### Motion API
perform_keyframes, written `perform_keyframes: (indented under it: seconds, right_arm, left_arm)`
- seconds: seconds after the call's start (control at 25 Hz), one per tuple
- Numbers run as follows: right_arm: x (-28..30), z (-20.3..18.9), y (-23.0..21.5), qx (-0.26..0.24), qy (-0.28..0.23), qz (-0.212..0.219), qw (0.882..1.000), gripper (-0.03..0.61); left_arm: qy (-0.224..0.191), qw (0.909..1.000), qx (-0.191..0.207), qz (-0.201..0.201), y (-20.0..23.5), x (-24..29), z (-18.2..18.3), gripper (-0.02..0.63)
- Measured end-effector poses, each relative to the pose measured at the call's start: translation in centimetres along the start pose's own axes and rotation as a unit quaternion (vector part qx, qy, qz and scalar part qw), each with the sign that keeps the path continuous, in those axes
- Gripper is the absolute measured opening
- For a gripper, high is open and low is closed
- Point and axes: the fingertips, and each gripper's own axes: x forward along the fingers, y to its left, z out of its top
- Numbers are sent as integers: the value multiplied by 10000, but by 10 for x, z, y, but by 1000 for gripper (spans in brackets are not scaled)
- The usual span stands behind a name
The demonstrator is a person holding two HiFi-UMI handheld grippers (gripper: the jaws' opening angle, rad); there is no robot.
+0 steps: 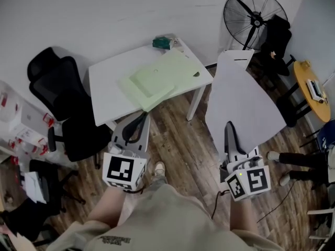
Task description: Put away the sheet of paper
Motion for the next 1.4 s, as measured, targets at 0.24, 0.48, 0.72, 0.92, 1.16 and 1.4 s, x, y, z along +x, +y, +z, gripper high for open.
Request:
perform_keyframes:
  seconds: [0.24, 0.48, 0.72, 0.92, 1.16, 1.4]
  right_arm:
    - [82, -6, -4, 85, 194, -8, 9998, 23]
    - [164, -16, -1, 78, 366, 20, 9993, 23]
    - [225, -32, 3, 104, 533, 62, 9985, 23]
    - [260, -45, 7, 120, 714, 122, 9973, 23]
    - [285, -55, 1, 109, 887, 174, 9958, 23]
    - [306, -65, -8, 154, 933, 351, 9949, 23]
  left_arm:
    - [165, 9999, 20, 2, 63, 55, -11, 23]
    - [305, 9995, -40, -44, 120, 102, -31, 23]
    - [437, 9990, -126, -52, 168, 138, -50, 23]
    - [508, 9985, -190, -97, 190, 159, -63, 23]
    - [609, 9976, -313, -78, 207, 174, -78, 23]
    - [605, 9977, -302, 38, 216, 190, -83, 23]
